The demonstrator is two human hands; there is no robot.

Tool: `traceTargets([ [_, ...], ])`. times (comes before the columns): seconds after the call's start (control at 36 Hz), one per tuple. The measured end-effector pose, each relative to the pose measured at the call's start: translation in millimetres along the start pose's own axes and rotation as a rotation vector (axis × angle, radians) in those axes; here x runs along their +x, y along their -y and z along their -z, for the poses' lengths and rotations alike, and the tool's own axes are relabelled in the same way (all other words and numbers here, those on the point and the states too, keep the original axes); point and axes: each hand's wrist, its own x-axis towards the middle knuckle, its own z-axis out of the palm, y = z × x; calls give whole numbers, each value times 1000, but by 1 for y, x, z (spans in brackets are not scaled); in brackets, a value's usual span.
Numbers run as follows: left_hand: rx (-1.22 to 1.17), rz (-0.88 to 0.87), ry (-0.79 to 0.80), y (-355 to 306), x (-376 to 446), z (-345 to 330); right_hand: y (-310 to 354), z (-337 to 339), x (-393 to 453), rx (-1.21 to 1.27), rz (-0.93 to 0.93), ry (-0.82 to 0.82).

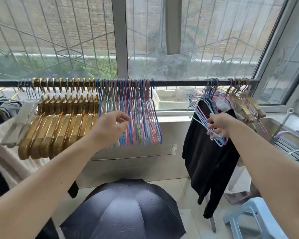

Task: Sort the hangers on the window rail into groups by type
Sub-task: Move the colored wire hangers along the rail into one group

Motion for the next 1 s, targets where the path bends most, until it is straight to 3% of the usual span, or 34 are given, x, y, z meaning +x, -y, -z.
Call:
traceTargets([
  [0.22,-30,10,-42,3,-3,2,6,0,1,-220,37,-133],
  [0.33,-32,0,-69,3,-5,2,8,-19,-10,-602,376,-516],
  [0.39,-25,-2,-70,2,-5,0,11,-35,-21,-652,513,-572],
  [0.44,-21,0,-74,3,-5,0,15,-55,-29,-625,536,-430],
  [0.53,-60,19,-87,4,-5,-2,18,-86,-41,-368,439,-31],
  [0.58,-105,38,-96,2,-5,-2,17,-105,-46,-265,409,91],
  [0.75,-132,53,-108,-4,-5,0,17,-141,-48,-145,351,172],
  [1.0,-172,85,-106,1,-13,6,20,-169,-40,-103,316,80],
])
